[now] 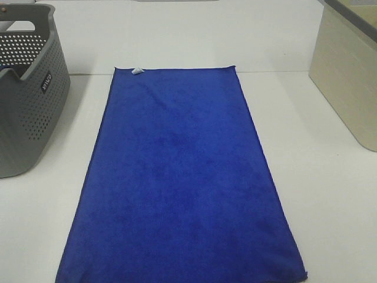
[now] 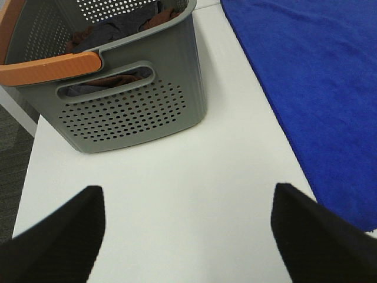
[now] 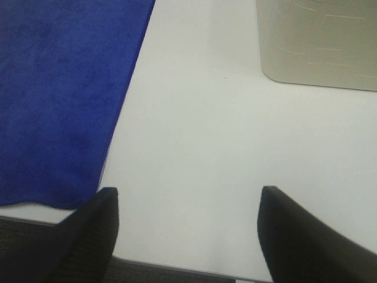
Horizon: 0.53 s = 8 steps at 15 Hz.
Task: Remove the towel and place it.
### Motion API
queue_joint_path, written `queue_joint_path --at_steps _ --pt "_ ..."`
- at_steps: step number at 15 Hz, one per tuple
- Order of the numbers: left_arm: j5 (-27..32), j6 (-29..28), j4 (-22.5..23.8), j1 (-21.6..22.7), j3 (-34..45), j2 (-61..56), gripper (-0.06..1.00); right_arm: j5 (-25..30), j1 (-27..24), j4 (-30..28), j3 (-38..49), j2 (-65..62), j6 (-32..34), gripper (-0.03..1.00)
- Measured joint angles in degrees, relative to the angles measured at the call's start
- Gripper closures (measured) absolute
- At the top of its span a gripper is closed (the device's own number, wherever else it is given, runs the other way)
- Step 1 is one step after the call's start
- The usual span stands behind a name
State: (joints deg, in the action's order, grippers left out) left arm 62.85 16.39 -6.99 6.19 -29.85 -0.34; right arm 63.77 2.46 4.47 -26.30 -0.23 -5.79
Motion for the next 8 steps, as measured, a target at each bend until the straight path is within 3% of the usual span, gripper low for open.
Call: queue_joint_path --at_steps 8 --pt "0.00 0.00 0.00 0.00 0.00 0.00 0.21 0.00 0.00 0.00 0.00 0.00 0.00 0.30"
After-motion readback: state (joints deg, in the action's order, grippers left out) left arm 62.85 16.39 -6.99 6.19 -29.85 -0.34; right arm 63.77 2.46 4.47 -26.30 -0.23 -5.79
